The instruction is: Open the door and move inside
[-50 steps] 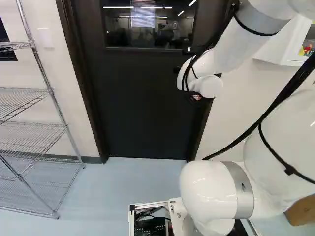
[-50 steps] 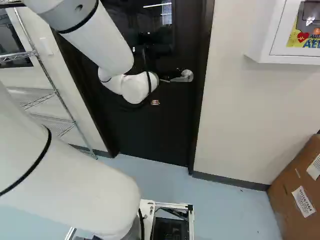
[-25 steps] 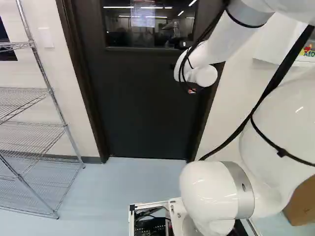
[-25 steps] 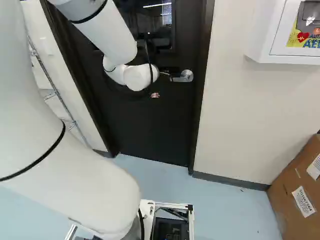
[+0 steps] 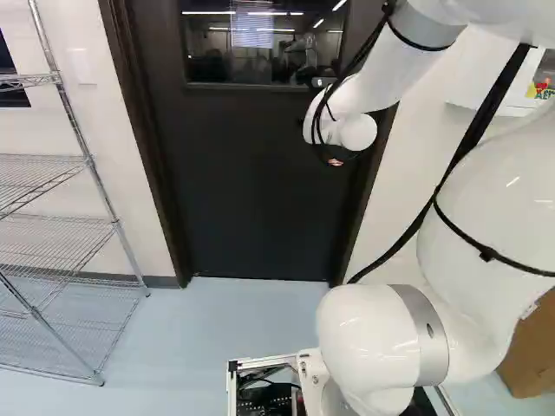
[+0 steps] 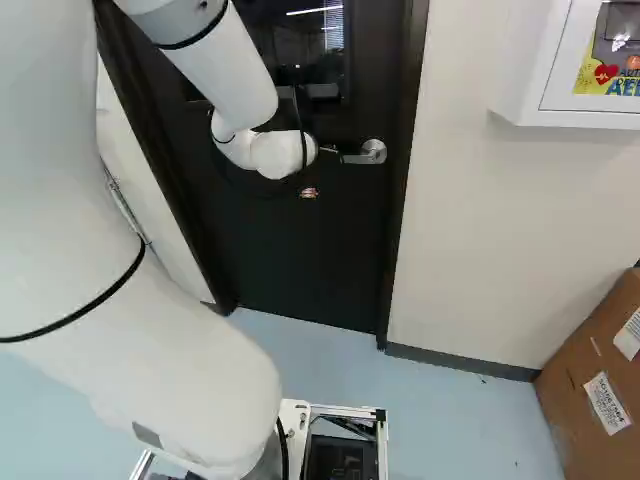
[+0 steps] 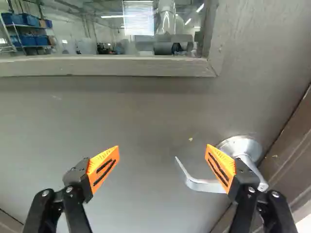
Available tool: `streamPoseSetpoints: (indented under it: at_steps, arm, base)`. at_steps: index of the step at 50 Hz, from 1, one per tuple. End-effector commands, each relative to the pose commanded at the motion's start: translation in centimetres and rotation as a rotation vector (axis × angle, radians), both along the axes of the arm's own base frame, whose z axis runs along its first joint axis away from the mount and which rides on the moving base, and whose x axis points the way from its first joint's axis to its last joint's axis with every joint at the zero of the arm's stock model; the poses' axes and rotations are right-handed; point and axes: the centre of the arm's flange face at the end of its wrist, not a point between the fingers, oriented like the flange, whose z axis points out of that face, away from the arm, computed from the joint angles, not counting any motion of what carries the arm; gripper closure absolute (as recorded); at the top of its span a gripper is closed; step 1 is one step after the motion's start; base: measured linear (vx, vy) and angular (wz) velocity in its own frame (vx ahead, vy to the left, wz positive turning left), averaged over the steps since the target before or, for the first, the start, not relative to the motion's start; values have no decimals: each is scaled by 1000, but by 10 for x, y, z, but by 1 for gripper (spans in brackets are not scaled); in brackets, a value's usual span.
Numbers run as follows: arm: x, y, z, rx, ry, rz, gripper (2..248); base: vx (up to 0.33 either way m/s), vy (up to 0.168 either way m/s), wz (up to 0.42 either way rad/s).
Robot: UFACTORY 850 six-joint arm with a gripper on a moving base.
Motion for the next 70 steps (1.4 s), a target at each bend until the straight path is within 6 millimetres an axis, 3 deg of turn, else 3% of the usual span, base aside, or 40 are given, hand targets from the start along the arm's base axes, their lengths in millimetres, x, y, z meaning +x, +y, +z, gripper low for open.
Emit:
streamPoseSetpoints:
  at_steps: [70]
  arm:
    - [16, 11, -74, 18, 158, 28, 3]
  base:
    - [0, 0, 0]
